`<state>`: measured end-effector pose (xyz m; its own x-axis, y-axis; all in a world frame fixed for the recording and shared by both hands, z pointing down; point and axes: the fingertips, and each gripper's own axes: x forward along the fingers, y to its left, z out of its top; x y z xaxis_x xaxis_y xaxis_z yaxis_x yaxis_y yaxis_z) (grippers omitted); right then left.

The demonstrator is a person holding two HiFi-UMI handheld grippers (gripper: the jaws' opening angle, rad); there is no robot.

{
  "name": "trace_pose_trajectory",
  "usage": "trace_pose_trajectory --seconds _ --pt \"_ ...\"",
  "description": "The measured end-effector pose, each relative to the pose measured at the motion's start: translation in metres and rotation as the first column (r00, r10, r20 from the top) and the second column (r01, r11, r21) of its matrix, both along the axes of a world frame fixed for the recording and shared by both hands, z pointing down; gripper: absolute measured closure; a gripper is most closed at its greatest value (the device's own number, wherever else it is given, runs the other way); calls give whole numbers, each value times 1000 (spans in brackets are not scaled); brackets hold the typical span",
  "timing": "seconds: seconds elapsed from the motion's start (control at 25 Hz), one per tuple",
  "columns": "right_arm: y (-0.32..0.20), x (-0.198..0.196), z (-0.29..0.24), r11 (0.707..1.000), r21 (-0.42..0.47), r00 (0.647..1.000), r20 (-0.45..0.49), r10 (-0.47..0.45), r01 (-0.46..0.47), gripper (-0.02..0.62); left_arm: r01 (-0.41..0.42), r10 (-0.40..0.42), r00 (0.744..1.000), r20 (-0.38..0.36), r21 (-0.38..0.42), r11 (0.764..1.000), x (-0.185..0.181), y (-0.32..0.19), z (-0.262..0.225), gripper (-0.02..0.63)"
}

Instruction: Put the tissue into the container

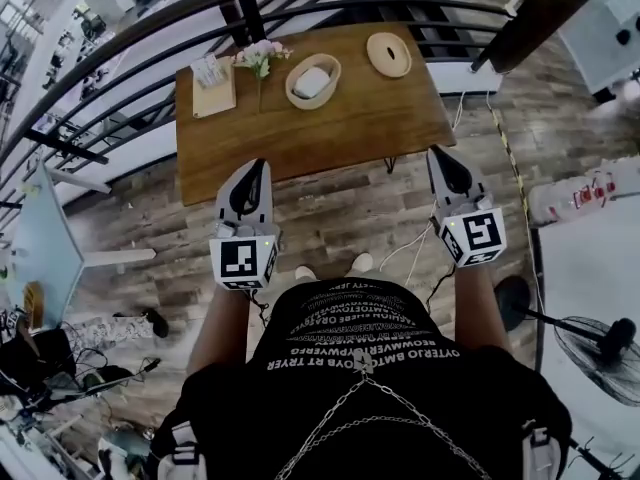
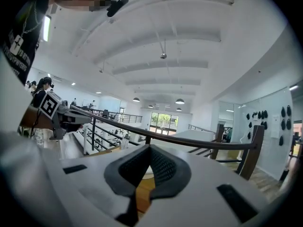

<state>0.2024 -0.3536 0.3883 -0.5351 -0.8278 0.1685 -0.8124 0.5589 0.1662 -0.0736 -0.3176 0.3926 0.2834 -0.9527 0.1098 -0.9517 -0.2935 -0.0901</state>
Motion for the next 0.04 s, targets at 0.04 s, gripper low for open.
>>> trace_pose_trajectory --seconds 0.04 --pt "-5 6 2 1000 0 1000 -4 -9 9 583 -8 8 1000 -3 9 1000 14 -8 -1 577"
